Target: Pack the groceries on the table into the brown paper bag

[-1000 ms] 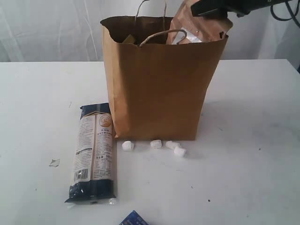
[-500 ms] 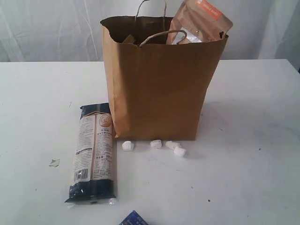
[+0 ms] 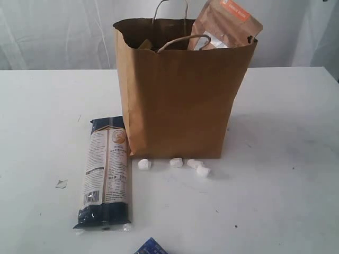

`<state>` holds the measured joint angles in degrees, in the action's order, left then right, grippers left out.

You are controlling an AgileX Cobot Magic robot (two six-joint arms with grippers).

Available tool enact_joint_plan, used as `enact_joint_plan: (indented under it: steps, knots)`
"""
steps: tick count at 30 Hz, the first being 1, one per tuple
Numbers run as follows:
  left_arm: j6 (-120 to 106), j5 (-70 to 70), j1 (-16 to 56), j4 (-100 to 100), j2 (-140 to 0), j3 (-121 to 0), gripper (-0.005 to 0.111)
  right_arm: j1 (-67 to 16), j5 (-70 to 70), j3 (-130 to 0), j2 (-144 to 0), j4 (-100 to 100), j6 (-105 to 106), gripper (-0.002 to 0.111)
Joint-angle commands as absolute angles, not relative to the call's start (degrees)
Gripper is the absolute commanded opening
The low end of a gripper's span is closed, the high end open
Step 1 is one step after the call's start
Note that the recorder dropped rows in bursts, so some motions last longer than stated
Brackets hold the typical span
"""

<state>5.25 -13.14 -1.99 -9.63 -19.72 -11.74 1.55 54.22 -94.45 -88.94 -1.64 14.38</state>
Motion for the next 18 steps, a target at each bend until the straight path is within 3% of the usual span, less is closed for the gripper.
enact_joint_plan:
  steps: [1,6,14,18]
  knots:
    - [5.1,-13.3,-1.5,-9.9,-19.4,-12.0,0.0,1.8,60.0,-90.5,-86.5,-0.8,9.7,0.0]
    - [5.1,-13.3,-1.5,-9.9,-19.4,-12.0,0.0,1.8,51.9,-79.5,-79.0,7.7,6.3,0.0]
    - [6.7,-11.6,-1.5,-12.0,-19.4,-12.0,0.0,1.8,22.3,-54.2,-56.6,9.2,3.3,0.0]
    - [6.7,-2.8,-1.5,-13.4,-19.4,-12.0,0.0,1.8,21.2,-44.8,-48.5,9.0,8.0,0.0]
